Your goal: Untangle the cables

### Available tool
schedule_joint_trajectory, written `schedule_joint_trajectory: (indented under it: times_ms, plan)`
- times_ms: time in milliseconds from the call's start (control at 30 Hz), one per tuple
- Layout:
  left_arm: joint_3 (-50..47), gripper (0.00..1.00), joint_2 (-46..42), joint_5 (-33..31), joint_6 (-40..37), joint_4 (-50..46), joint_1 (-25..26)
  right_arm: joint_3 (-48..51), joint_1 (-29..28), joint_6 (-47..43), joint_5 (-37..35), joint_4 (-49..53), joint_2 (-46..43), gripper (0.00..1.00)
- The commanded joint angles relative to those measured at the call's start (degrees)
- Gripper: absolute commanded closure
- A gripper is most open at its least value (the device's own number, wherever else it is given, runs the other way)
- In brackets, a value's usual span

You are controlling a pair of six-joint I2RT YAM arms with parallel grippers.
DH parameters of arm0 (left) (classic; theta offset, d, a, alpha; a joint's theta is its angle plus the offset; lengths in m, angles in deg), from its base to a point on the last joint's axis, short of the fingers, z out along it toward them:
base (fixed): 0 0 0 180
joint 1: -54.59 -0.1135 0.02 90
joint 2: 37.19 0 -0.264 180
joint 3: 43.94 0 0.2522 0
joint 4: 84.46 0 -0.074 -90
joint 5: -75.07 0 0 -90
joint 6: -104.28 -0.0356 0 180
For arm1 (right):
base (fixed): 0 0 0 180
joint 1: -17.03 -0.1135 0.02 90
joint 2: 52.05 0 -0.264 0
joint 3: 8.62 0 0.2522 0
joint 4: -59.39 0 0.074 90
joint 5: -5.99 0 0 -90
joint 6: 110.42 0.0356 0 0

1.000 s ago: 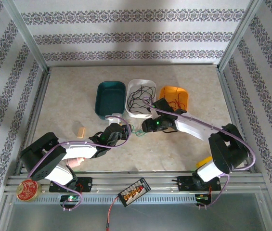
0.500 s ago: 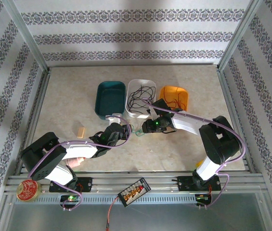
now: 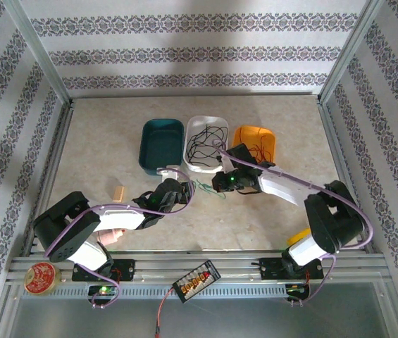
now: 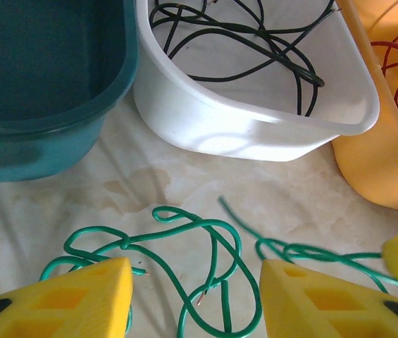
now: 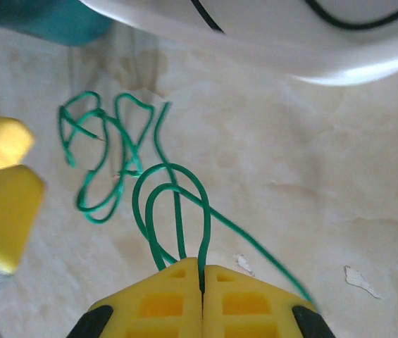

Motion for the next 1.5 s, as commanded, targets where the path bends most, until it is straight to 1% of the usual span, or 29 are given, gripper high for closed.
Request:
schedule_joint_trajectory:
  times_ms: [0,100,300,367,467,533,667,767,833,933,1033,1133,1267,1333,1433,1467]
  plan:
    - [0.24,0.48,-0.47,1.29,-1.42,1.15,0.55,0.23,0.26,-0.26,-1.06,1.06,-4.83,1.00]
    - [-1.57,0.47,-1.71,3.53,-2.40,5.47,0.54,0.16,1.37,0.41,0.80,1.12,-7.88,1.00]
    - [-5.37,0.43,-3.42,12.13,-4.11,17.86,0.37,-0.21,3.66,1.70,6.52,-0.22,-9.75,1.00]
    - [-5.87,0.37,-3.87,13.54,-4.24,20.13,0.16,-0.03,3.98,2.42,8.71,-1.35,-9.75,1.00]
    - [-6.71,0.31,-4.39,15.81,-2.53,23.38,-1.06,0.03,3.98,3.26,11.08,-2.44,-9.99,1.00]
    - [-7.10,0.30,-4.02,17.53,-0.92,25.89,-2.18,0.31,3.98,4.21,12.94,-3.73,-10.52,1.00]
    - [-6.95,0.32,-3.04,19.10,0.54,28.60,-3.28,0.32,3.82,5.34,16.02,-4.97,-11.37,1.00]
    - [-6.49,0.37,-2.69,19.60,1.00,29.48,-3.97,0.47,3.66,5.61,17.15,-5.09,-12.08,1.00]
    - [-6.49,0.41,-2.54,20.27,1.44,30.73,-4.65,0.67,3.72,5.78,17.55,-5.17,-12.57,1.00]
    - [-6.03,0.52,-2.56,21.28,1.70,30.70,-5.57,1.10,3.63,6.50,18.29,-5.77,-13.21,1.00]
    - [-5.03,0.56,-2.24,22.76,1.71,31.05,-5.96,1.46,3.46,7.71,19.61,-7.03,-13.18,1.00]
    - [-4.06,0.57,-1.64,25.40,1.97,32.39,-6.18,1.55,3.19,8.03,19.41,-7.31,-12.91,1.00]
    - [-4.11,0.49,-0.09,29.87,4.28,37.31,-6.90,1.39,3.31,8.83,18.96,-8.03,-12.56,1.00]
    - [-4.11,0.48,1.11,31.17,5.61,39.35,-7.19,1.21,3.33,9.45,19.33,-8.81,-12.25,1.00]
    - [-3.70,0.47,3.20,31.97,7.04,41.13,-7.45,0.85,3.28,10.11,19.78,-9.36,-11.94,1.00]
    - [-3.32,0.49,3.76,32.17,7.19,41.00,-7.47,0.76,3.28,10.32,20.08,-9.80,-11.88,1.00]
